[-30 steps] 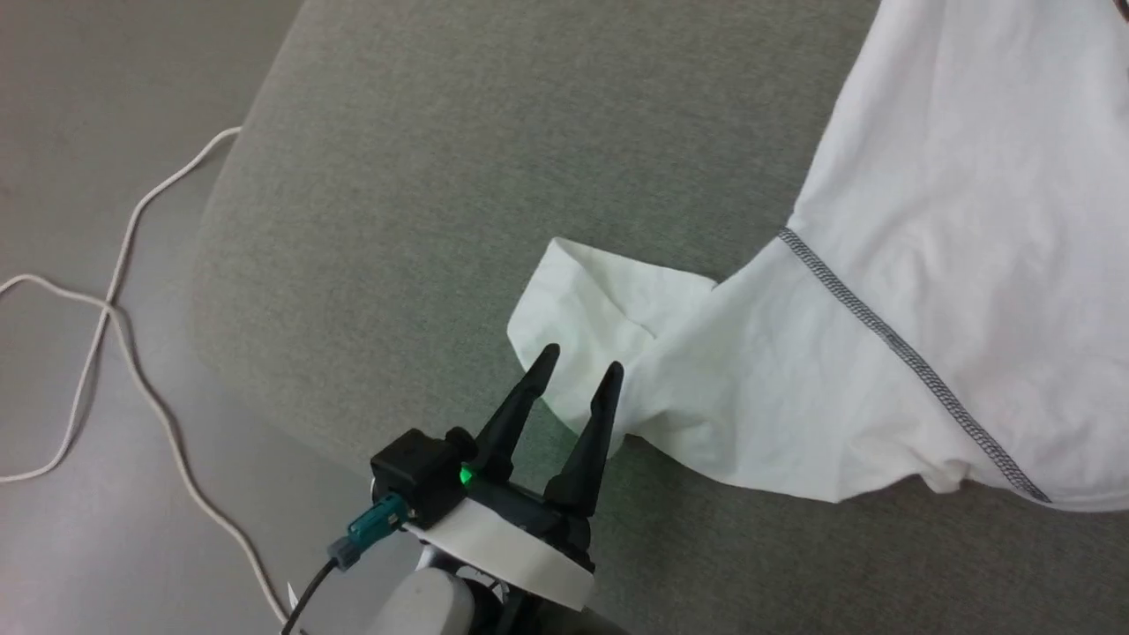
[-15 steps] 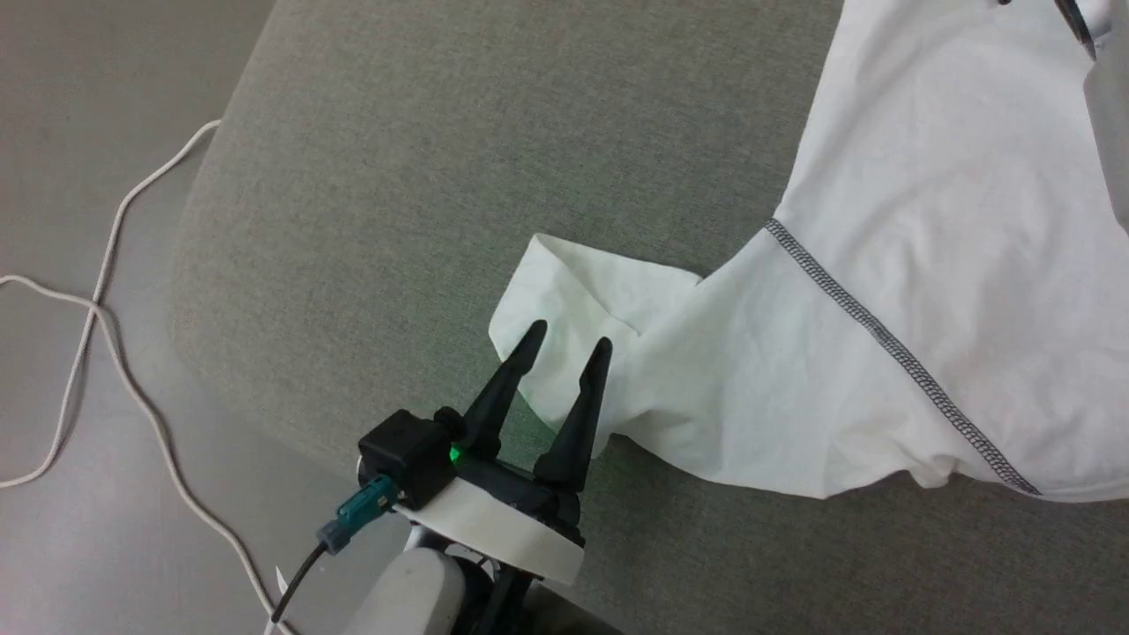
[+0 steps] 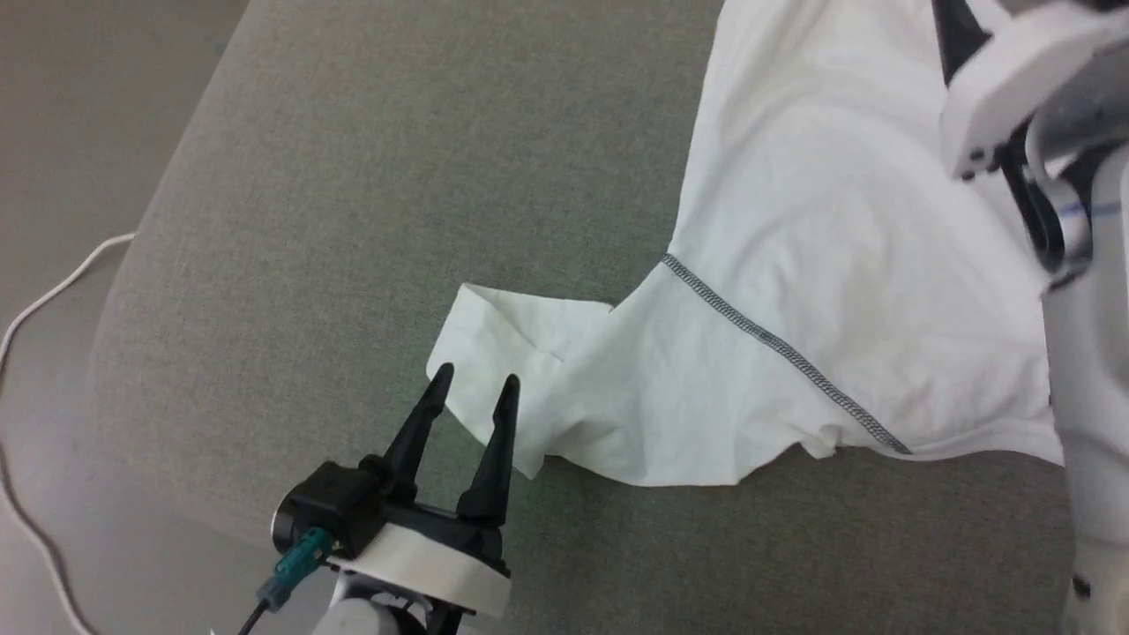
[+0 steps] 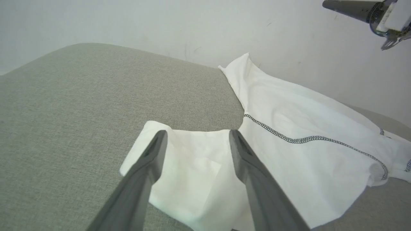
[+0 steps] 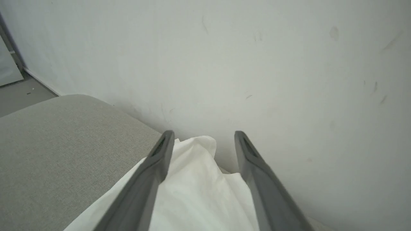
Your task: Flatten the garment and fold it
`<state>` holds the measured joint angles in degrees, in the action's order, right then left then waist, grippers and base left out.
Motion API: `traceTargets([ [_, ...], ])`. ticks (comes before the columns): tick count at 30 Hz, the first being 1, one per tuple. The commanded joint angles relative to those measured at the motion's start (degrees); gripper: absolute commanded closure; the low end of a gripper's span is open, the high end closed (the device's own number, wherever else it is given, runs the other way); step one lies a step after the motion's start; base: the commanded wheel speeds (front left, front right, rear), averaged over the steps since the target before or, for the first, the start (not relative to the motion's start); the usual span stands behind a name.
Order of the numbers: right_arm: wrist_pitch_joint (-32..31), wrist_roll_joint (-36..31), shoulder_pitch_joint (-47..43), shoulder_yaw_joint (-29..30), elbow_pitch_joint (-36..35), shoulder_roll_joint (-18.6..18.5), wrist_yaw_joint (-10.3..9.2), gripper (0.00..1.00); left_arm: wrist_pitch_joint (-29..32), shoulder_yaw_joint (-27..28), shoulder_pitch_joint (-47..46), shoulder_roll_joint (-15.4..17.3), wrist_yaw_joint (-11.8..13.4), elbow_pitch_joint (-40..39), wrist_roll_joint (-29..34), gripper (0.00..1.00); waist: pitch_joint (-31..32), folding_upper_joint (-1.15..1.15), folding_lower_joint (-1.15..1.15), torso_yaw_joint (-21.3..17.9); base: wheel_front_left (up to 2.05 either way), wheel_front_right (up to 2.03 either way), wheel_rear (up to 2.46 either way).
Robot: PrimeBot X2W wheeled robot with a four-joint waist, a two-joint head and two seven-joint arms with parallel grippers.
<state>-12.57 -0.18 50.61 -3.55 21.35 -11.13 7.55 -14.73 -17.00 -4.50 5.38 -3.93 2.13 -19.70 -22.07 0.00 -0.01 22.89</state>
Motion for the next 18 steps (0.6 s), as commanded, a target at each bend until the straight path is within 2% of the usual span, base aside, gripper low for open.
traceTargets([
  [1,0.1,0.7,-4.9,1.5,-4.4,0.5,-0.06,0.0,-0.3,0.4,1.3,0.6,0.5,-0.6,0.6,0.0,6.3,0.0,0.01,-6.1,0.0,0.0,0.0],
  [7,0.2,-0.6,-28.6,9.8,-29.2,5.5,-0.06,0.0,0.3,1.1,4.7,2.1,1.8,-2.8,0.7,0.0,9.1,0.0,0.01,-9.6,0.0,0.0,0.0],
  [10,2.7,-0.5,-39.4,11.9,-37.8,7.6,-0.06,0.0,0.5,1.4,6.0,2.5,2.5,-3.8,0.7,0.0,10.0,0.0,0.01,-10.9,0.0,0.0,0.0],
  [12,5.1,0.1,-46.0,12.2,-41.2,8.1,-0.06,0.0,0.6,1.7,7.0,2.7,2.9,-4.2,0.5,0.0,10.5,0.0,0.01,-11.8,0.0,0.0,0.0],
  [14,7.7,3.3,-51.6,12.5,-42.5,8.2,-0.06,0.0,0.6,2.2,8.0,3.0,3.4,-4.7,0.3,0.0,10.9,0.0,0.01,-13.0,0.0,0.0,0.0],
  [18,12.7,8.9,-58.9,12.7,-40.6,8.2,-0.06,0.0,0.5,2.9,9.7,3.7,4.2,-5.3,0.4,0.0,11.3,0.0,0.01,-15.2,0.0,0.0,0.0],
])
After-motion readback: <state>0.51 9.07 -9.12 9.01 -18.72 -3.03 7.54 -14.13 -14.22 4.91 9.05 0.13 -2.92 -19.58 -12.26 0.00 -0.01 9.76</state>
